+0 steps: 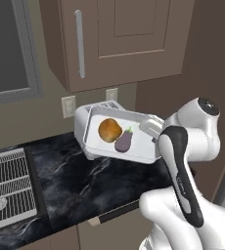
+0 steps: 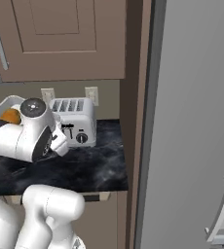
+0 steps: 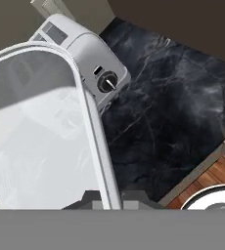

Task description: Take the potato and eggplant out of the freezer and place them in the tupperware container on the counter. Then put the tupperware containing the vegetables back in the freezer.

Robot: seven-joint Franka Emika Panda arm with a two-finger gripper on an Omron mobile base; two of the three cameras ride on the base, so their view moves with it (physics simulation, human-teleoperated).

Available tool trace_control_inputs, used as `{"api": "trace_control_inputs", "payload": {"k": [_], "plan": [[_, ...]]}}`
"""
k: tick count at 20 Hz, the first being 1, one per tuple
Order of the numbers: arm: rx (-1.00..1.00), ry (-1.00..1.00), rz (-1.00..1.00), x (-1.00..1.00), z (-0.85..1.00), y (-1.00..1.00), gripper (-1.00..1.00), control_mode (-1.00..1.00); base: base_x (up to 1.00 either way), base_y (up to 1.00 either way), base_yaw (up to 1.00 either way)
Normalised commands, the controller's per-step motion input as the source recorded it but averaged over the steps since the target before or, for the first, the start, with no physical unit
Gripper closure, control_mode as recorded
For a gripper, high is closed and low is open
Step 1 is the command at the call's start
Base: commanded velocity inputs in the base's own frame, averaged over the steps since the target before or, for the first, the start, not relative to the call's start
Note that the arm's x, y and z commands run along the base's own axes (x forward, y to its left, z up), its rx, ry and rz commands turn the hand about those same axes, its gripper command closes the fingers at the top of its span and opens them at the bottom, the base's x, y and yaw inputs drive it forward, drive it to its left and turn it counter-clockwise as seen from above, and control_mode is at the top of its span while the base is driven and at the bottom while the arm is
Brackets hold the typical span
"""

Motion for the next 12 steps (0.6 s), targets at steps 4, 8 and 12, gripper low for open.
{"api": "trace_control_inputs", "payload": {"k": [4, 8, 12], "plan": [[0.00, 0.14, -0.10, -0.49, 0.62, -0.12, 1.00, -1.00, 0.00, 0.00, 0.00], [0.00, 0.15, -0.04, -0.52, 0.13, -0.06, 1.00, -1.00, 0.00, 0.00, 0.00], [0.00, 0.13, 0.00, -0.41, 0.00, -0.06, 1.00, -1.00, 0.00, 0.00, 0.00]]}}
